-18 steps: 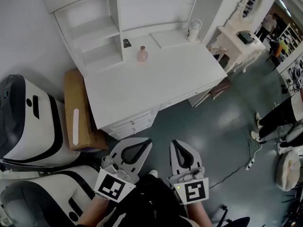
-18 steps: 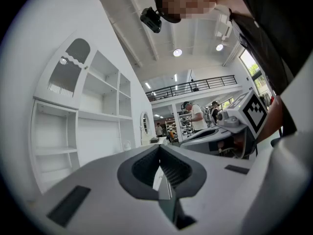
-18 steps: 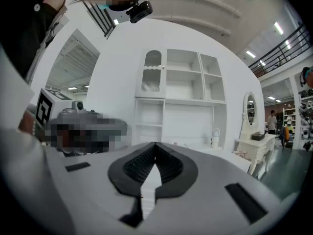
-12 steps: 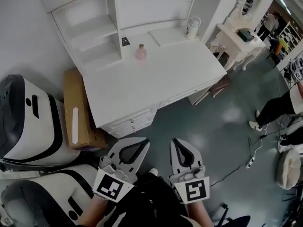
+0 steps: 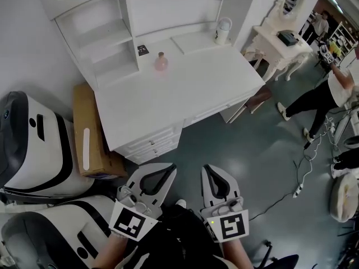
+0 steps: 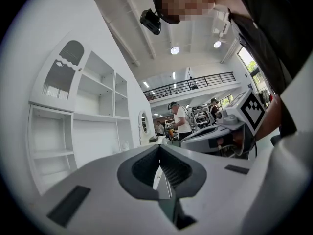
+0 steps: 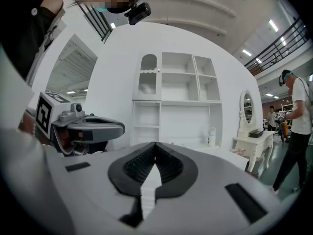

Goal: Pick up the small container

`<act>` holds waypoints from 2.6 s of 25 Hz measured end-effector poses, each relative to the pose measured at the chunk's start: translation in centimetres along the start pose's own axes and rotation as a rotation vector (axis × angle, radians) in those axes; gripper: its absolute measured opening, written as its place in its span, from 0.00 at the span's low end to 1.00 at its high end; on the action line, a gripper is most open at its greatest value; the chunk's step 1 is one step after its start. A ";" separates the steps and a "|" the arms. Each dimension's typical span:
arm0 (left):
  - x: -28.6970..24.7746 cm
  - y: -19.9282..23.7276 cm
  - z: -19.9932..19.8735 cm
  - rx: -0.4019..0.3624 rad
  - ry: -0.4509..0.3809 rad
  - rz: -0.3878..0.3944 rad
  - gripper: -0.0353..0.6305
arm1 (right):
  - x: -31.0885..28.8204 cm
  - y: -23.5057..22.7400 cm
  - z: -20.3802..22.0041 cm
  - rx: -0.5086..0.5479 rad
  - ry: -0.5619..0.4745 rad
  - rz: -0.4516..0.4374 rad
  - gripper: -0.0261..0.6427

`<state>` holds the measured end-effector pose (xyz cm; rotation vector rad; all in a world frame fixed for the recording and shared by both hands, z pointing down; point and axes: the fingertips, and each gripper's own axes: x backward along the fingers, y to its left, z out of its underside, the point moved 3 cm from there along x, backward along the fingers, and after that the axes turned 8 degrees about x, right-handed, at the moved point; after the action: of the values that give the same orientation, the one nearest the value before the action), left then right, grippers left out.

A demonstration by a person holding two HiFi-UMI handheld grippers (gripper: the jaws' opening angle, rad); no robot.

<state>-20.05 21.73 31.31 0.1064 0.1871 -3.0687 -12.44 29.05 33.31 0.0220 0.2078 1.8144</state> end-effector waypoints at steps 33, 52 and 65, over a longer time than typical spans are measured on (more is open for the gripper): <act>-3.0 -7.9 -1.5 -0.054 -0.051 0.005 0.05 | 7.4 -4.4 1.6 0.014 -0.059 0.026 0.04; -8.8 -1.2 -0.7 -0.053 -0.062 -0.017 0.05 | -0.7 -8.2 2.0 0.058 -0.060 -0.017 0.04; -15.5 8.5 -0.2 -0.025 -0.058 -0.056 0.05 | -11.0 -12.8 1.6 0.093 -0.016 -0.065 0.04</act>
<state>-4.03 14.29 31.19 0.0109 0.2296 -3.1192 2.81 21.65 34.03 0.0945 0.2786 1.7382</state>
